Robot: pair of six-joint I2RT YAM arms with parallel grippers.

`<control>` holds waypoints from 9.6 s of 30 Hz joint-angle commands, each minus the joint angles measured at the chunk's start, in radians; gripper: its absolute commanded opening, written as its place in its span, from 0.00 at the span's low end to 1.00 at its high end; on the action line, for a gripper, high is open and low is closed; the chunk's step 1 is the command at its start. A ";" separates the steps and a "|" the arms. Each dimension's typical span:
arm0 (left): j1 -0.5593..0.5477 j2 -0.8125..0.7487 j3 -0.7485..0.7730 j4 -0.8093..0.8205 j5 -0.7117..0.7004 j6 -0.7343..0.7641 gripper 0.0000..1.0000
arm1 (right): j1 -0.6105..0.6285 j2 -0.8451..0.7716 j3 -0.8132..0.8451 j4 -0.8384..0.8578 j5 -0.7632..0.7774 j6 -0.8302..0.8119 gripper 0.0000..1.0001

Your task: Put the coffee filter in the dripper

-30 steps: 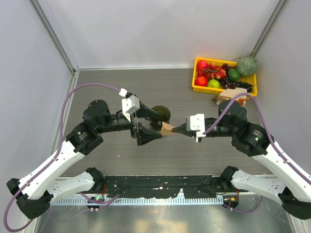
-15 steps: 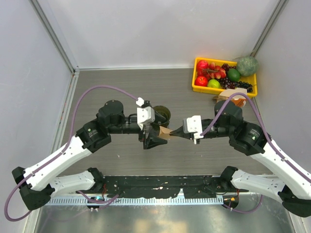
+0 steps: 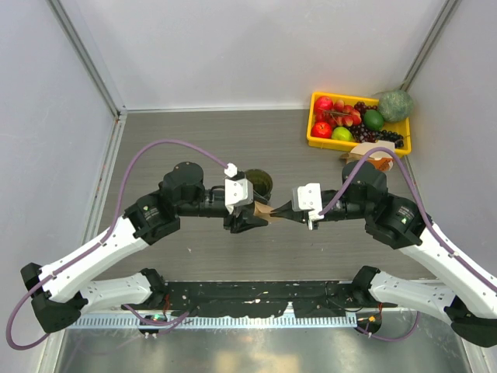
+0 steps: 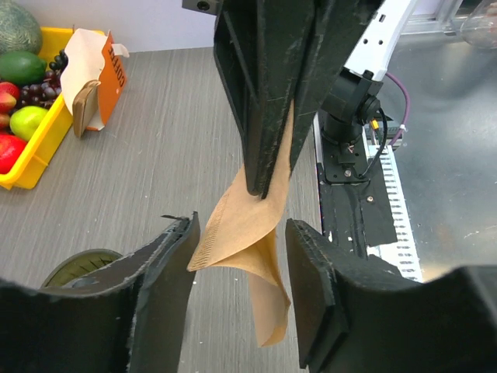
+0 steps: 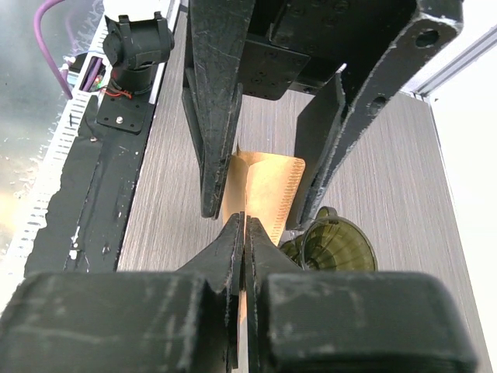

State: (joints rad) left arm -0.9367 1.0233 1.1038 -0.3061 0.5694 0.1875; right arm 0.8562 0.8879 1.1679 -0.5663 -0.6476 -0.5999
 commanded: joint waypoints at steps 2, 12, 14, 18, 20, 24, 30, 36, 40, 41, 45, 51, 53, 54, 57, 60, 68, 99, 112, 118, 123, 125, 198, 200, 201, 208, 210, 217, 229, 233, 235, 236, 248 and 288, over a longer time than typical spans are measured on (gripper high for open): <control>-0.019 -0.006 0.039 0.010 0.032 0.040 0.51 | 0.006 -0.017 -0.011 0.082 0.034 0.048 0.05; -0.022 -0.014 0.025 0.001 0.017 0.052 0.29 | 0.004 -0.017 -0.007 0.094 0.043 0.060 0.05; -0.024 -0.017 0.024 0.002 0.001 0.053 0.23 | 0.006 -0.020 -0.004 0.091 0.031 0.061 0.05; -0.022 -0.023 0.022 0.005 -0.009 0.052 0.00 | 0.006 -0.024 0.004 0.077 0.020 0.072 0.05; -0.021 -0.035 0.019 0.016 -0.003 0.052 0.00 | 0.003 -0.030 0.004 0.051 0.017 0.072 0.44; 0.007 -0.060 0.008 0.053 0.084 0.015 0.00 | -0.008 -0.059 -0.037 0.010 0.009 0.074 0.86; 0.027 -0.066 -0.002 0.153 0.165 -0.083 0.00 | -0.009 -0.055 -0.091 0.040 -0.024 0.117 0.73; 0.041 -0.078 -0.015 0.147 0.185 -0.080 0.00 | -0.009 -0.063 -0.105 0.037 -0.015 0.121 0.27; 0.049 -0.088 -0.024 0.147 0.202 -0.074 0.00 | -0.011 -0.063 -0.106 0.020 -0.003 0.109 0.05; 0.049 -0.091 -0.021 0.141 0.202 -0.072 0.00 | -0.011 -0.064 -0.106 0.017 -0.006 0.106 0.05; 0.055 -0.104 0.011 0.038 0.192 -0.050 0.78 | -0.016 -0.072 -0.112 0.016 -0.026 0.098 0.05; 0.133 -0.186 0.042 -0.136 0.219 0.089 0.99 | -0.019 -0.089 -0.116 -0.058 -0.084 0.025 0.05; 0.145 -0.198 0.050 -0.146 0.210 0.105 0.98 | -0.019 -0.083 -0.117 -0.079 -0.109 0.008 0.05; 0.145 -0.200 0.048 -0.146 0.216 0.115 0.96 | -0.019 -0.078 -0.117 -0.084 -0.112 0.006 0.05; 0.135 -0.183 0.047 -0.128 0.199 0.093 0.85 | -0.017 -0.067 -0.119 -0.076 -0.127 0.014 0.05; 0.107 -0.169 0.044 -0.108 0.133 0.072 0.77 | -0.019 -0.049 -0.108 -0.060 -0.123 0.041 0.05; 0.044 -0.129 0.047 -0.074 0.069 0.050 0.70 | -0.019 -0.012 -0.088 -0.041 -0.127 0.081 0.05; 0.068 -0.057 -0.032 0.179 -0.031 -0.632 0.00 | 0.107 -0.130 -0.146 0.138 0.429 -0.221 0.99; 0.068 -0.063 -0.068 0.197 -0.057 -0.652 0.00 | 0.193 -0.084 -0.128 0.163 0.482 -0.321 0.79; 0.068 -0.069 -0.081 0.186 -0.080 -0.606 0.00 | 0.193 -0.081 -0.113 0.132 0.460 -0.302 0.85; 0.068 -0.066 -0.081 0.200 -0.068 -0.603 0.00 | 0.193 -0.076 -0.109 0.126 0.453 -0.290 0.78; 0.068 -0.068 -0.081 0.199 -0.063 -0.600 0.00 | 0.193 -0.079 -0.111 0.126 0.453 -0.287 0.70; 0.124 -0.147 -0.068 0.136 -0.010 -0.387 0.37 | 0.158 -0.113 -0.117 0.129 0.318 -0.015 0.05; 0.144 -0.169 -0.082 0.145 0.046 -0.324 0.80 | 0.156 -0.119 -0.117 0.132 0.315 -0.011 0.05; 0.153 -0.183 -0.087 0.142 0.031 -0.310 0.97 | 0.156 -0.121 -0.117 0.132 0.307 -0.006 0.05; 0.185 -0.226 -0.136 0.062 0.191 -0.066 0.99 | 0.142 -0.136 -0.099 0.135 0.174 0.028 0.05; 0.177 -0.218 -0.163 0.128 0.260 -0.091 0.99 | 0.142 -0.129 -0.094 0.158 0.126 0.074 0.05; 0.102 -0.161 -0.176 0.344 0.257 -0.220 0.99 | 0.142 -0.106 -0.093 0.212 0.094 0.178 0.05; 0.123 -0.230 -0.151 0.145 0.181 -0.108 0.99 | 0.126 -0.130 -0.100 0.180 0.144 0.157 0.05; 0.170 -0.302 -0.227 0.169 0.159 -0.069 0.99 | 0.103 -0.126 -0.086 0.195 0.121 0.221 0.05; 0.164 -0.316 -0.286 0.292 0.179 -0.127 0.99 | 0.099 -0.113 -0.089 0.236 0.109 0.287 0.05; 0.147 -0.301 -0.274 0.288 0.166 -0.149 0.99 | 0.096 -0.101 -0.091 0.247 0.091 0.328 0.05; 0.081 -0.236 -0.190 0.369 0.132 -0.313 0.99 | 0.072 -0.083 -0.139 0.339 0.019 0.508 0.05; 0.153 -0.114 -0.070 0.239 0.247 -0.369 0.00 | 0.061 -0.099 -0.129 0.160 -0.008 0.295 0.16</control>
State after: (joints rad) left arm -0.7799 0.9310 1.0328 -0.0872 0.7883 -0.1997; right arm 0.9169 0.8043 1.0050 -0.4152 -0.6662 -0.3096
